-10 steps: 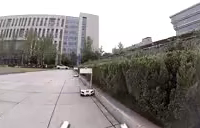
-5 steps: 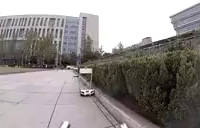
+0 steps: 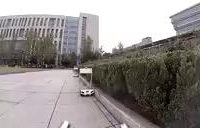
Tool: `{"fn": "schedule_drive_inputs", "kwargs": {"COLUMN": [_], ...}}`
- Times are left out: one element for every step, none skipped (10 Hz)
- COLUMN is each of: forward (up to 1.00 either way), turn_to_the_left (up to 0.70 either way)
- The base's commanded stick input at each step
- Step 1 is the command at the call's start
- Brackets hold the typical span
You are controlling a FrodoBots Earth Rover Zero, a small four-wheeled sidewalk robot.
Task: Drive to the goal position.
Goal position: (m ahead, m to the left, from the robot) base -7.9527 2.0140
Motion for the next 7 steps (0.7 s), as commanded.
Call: {"fn": "schedule_drive_inputs", "kwargs": {"forward": [0.03, 0.04, 0.04, 0.04, 0.04, 0.01, 0.03], "turn_to_the_left": [0.0, 0.0, 0.0, 0.0, 0.0, 0.0, 0.0]}}
